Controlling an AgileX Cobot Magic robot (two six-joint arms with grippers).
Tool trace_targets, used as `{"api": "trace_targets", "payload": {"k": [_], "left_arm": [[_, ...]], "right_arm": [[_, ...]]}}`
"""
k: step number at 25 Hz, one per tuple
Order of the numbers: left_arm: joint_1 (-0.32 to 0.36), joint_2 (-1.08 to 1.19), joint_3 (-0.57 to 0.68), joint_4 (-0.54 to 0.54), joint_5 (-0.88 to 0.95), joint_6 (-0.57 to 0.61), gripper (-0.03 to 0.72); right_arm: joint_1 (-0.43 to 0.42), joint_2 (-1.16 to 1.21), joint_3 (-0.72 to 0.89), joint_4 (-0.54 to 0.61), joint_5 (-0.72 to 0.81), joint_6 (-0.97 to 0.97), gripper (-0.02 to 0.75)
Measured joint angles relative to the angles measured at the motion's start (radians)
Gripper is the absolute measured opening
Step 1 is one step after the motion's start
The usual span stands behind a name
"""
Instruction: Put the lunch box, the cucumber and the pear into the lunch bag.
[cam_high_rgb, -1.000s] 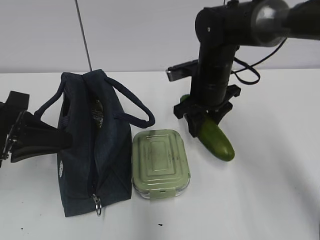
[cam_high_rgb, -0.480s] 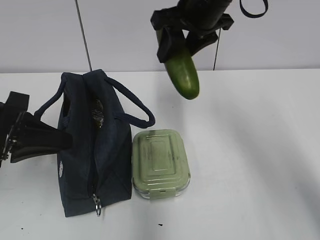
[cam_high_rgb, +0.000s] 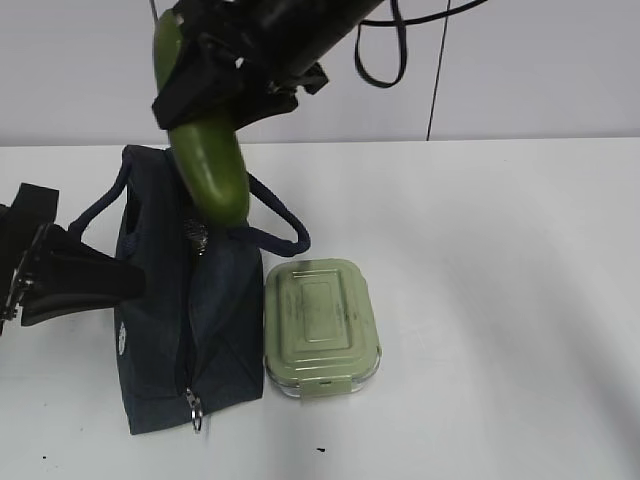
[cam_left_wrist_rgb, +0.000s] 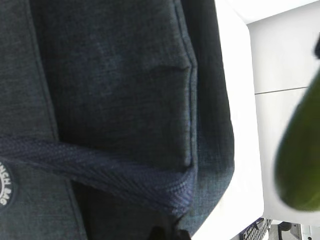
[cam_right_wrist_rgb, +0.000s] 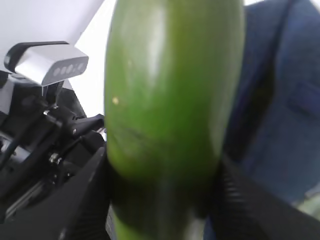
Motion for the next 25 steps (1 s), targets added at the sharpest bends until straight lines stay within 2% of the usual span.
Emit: {"api": "trace_targets", "payload": {"k": [5, 9, 17, 21, 25], "left_arm": [[0.0, 0.0, 0.0, 0.0, 0.0, 0.0, -0.015], [0.0, 0.0, 0.0, 0.001, 0.0, 0.001, -0.015], [0.0, 0.0, -0.001, 0.002, 0.004, 0.003, -0.015], [0.0, 0.0, -0.001, 0.002, 0.004, 0.003, -0.015], [0.0, 0.0, -0.001, 0.002, 0.004, 0.003, -0.015]], "right_arm": [[0.051, 0.079, 0.0, 0.024, -0.063, -0.014, 0.407], [0.053, 0.153, 0.0, 0.02, -0.073, 0.008, 0.407], [0.053, 0.223, 0.0, -0.097, -0.076, 0.067, 0.409], [0.053, 0.223, 0.0, -0.075, -0.087, 0.068, 0.464], [0.053, 0.223, 0.0, -0.012, -0.091, 0.064, 0.561]]}}
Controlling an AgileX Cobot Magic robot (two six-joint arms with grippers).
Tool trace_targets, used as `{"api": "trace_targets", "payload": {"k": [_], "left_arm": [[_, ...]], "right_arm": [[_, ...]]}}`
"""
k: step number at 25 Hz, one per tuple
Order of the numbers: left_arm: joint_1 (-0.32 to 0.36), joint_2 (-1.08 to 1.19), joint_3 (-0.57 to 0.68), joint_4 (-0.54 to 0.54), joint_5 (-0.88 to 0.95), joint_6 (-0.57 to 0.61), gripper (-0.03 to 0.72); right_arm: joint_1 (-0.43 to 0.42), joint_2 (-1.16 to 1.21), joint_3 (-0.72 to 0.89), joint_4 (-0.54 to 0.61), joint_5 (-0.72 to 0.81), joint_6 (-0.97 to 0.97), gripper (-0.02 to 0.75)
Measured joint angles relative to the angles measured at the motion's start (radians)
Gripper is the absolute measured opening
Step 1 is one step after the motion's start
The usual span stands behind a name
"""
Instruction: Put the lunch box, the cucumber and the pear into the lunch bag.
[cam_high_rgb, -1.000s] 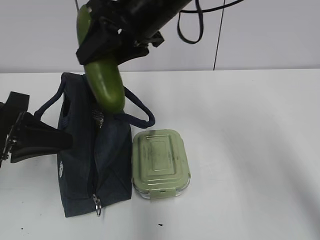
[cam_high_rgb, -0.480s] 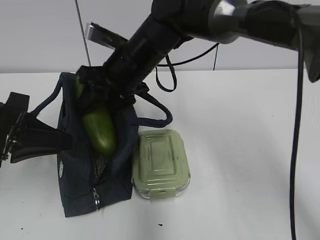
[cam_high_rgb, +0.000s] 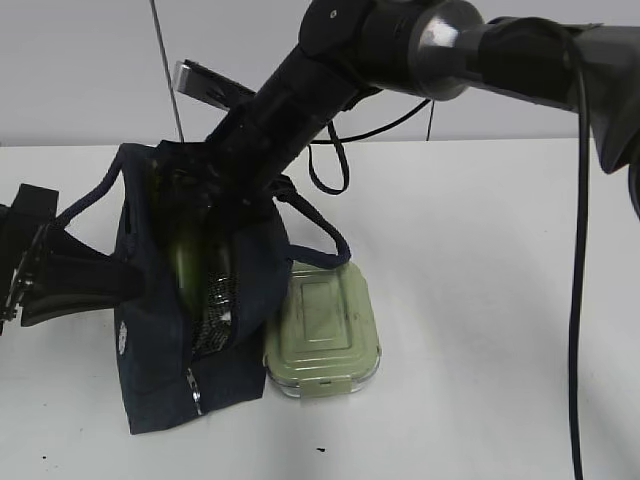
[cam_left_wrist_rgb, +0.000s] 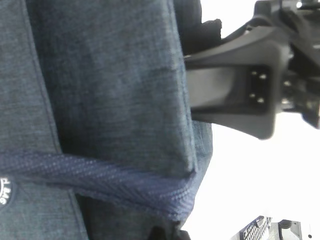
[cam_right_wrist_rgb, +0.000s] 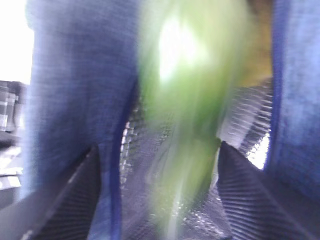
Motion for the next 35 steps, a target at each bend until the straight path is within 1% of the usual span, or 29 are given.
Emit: {"api": "trace_targets", "payload": {"k": [6, 10, 17, 21, 23, 24, 25, 30, 33, 35], "left_arm": [[0.0, 0.0, 0.0, 0.0, 0.001, 0.0, -0.015], [0.0, 0.0, 0.0, 0.001, 0.001, 0.0, -0.015], [0.0, 0.0, 0.0, 0.001, 0.0, 0.0, -0.015], [0.0, 0.0, 0.0, 0.001, 0.0, 0.0, -0.015], [0.0, 0.0, 0.0, 0.001, 0.0, 0.0, -0.015], [0.0, 0.0, 0.0, 0.001, 0.0, 0.0, -0.015], [0.0, 0.0, 0.0, 0.001, 0.0, 0.0, -0.015], [0.0, 0.0, 0.0, 0.001, 0.0, 0.0, -0.015], [0.0, 0.0, 0.0, 0.001, 0.0, 0.0, -0.015], [0.0, 0.0, 0.0, 0.001, 0.0, 0.0, -0.015]], "right_arm": [[-0.025, -0.008, 0.0, 0.022, 0.032, -0.004, 0.581], [-0.053, -0.052, -0.018, -0.009, 0.074, -0.014, 0.583], [-0.063, -0.106, -0.132, -0.2, 0.109, -0.041, 0.585], [-0.077, -0.128, -0.155, -0.382, 0.119, 0.036, 0.585], [-0.104, -0.142, -0.155, -0.456, 0.126, 0.075, 0.582], [-0.113, -0.144, -0.155, -0.466, 0.126, 0.082, 0.581], [-0.139, -0.156, -0.155, -0.503, 0.128, 0.102, 0.574], [-0.229, -0.186, -0.155, -0.612, 0.129, 0.138, 0.545], [-0.267, -0.2, -0.13, -0.624, 0.129, 0.14, 0.533], [-0.308, -0.208, -0.085, -0.622, 0.129, 0.141, 0.526]]}}
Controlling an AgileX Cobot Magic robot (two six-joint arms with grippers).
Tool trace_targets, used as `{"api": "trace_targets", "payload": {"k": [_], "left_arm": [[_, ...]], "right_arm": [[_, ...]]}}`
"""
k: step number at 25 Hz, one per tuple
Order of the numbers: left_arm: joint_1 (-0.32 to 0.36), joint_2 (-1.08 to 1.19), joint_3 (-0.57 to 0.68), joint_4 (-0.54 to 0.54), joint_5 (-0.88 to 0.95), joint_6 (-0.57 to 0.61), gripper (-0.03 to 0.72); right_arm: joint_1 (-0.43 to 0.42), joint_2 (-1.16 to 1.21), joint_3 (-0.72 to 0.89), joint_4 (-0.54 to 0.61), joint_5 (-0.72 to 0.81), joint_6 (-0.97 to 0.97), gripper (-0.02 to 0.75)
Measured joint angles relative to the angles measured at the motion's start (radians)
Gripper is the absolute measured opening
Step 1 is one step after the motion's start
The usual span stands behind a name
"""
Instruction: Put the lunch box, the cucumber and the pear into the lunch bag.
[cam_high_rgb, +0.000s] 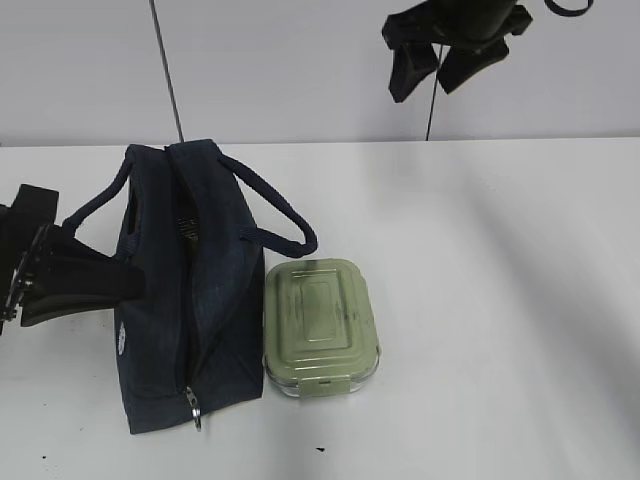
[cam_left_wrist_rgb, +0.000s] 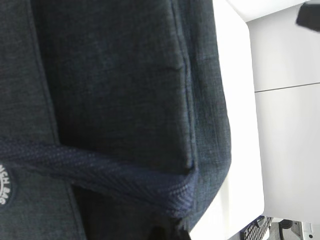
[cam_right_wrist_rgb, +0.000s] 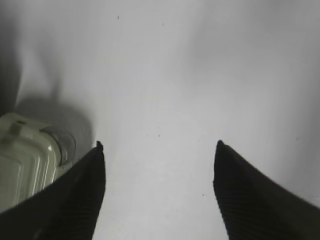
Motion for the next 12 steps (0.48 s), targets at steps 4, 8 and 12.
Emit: {"api": "trace_targets", "payload": {"k": [4, 8, 12], "left_arm": [[0.0, 0.0, 0.0, 0.0, 0.0, 0.0, -0.015], [0.0, 0.0, 0.0, 0.0, 0.0, 0.0, -0.015], [0.0, 0.0, 0.0, 0.0, 0.0, 0.0, -0.015]], "right_arm": [[-0.065, 0.0, 0.11, 0.045, 0.0, -0.01, 0.522], [-0.116, 0.0, 0.246, 0.186, -0.002, -0.118, 0.521], [-0.125, -0.003, 0.374, 0.317, -0.013, -0.219, 0.52]]}}
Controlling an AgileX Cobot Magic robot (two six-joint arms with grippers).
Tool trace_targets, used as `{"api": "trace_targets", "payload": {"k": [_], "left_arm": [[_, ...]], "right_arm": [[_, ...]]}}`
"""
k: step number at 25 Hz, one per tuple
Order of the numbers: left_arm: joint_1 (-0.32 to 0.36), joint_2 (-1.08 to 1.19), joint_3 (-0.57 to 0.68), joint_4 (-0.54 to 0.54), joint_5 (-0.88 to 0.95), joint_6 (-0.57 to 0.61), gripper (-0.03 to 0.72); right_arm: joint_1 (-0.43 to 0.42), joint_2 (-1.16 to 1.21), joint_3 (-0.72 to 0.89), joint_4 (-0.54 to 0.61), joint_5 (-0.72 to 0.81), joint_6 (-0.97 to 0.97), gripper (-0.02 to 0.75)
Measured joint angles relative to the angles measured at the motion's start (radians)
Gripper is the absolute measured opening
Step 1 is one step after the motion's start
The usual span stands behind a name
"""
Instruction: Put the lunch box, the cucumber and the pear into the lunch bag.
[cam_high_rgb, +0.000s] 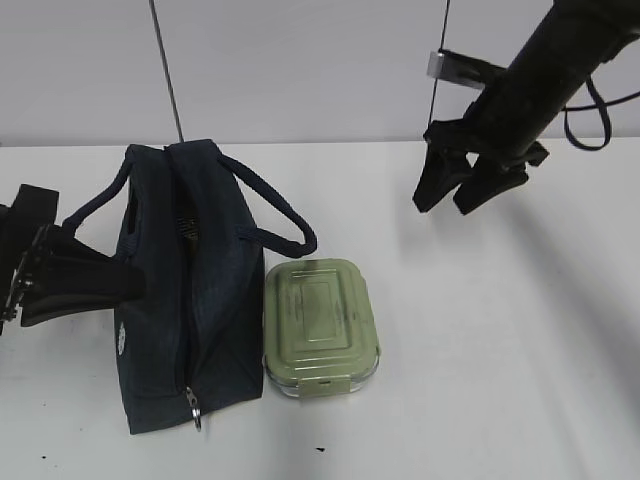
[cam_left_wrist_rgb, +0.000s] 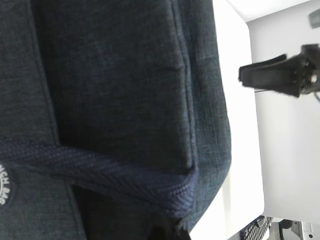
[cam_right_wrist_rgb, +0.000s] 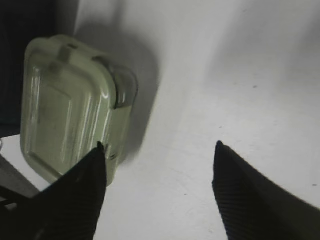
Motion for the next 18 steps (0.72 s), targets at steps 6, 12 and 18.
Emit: {"api": "trace_targets", "payload": {"k": [6, 12, 18], "left_arm": [[0.0, 0.0, 0.0, 0.0, 0.0, 0.0, -0.015], [0.0, 0.0, 0.0, 0.0, 0.0, 0.0, -0.015], [0.0, 0.0, 0.0, 0.0, 0.001, 0.0, -0.015]], "right_arm": [[-0.002, -0.006, 0.198, 0.197, -0.017, -0.177, 0.513], [-0.025, -0.041, 0.415, 0.42, -0.027, -0.368, 0.513], [-0.05, -0.057, 0.58, 0.565, -0.049, -0.527, 0.512]]}}
